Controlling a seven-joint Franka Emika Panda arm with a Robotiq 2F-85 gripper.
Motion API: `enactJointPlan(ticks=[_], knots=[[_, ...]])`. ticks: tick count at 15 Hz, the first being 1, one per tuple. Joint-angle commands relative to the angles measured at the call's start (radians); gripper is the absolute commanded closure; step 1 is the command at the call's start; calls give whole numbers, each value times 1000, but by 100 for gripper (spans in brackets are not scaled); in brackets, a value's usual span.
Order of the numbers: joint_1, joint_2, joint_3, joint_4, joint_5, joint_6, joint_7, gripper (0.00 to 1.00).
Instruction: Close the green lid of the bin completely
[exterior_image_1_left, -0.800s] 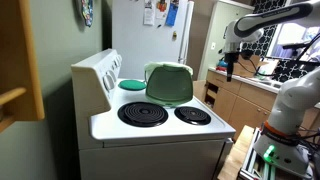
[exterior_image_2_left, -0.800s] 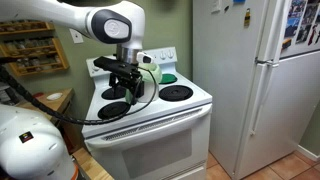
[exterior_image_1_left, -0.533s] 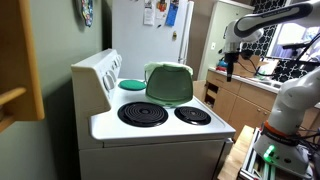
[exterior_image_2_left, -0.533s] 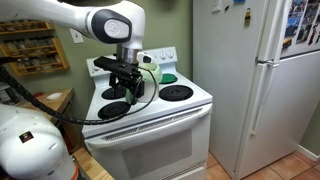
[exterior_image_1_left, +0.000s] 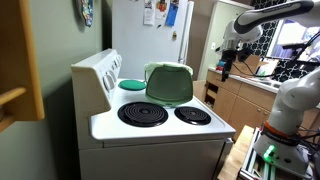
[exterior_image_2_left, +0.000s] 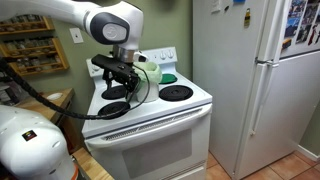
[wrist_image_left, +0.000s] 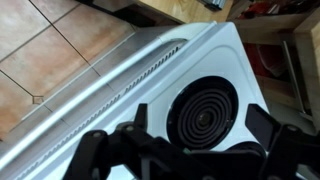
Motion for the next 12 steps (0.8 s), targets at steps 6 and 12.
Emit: enactJointPlan(ticks=[6, 12], knots=[[56, -3, 12, -19, 143, 82, -122, 0], [97, -21, 5, -54, 285, 235, -226, 0]])
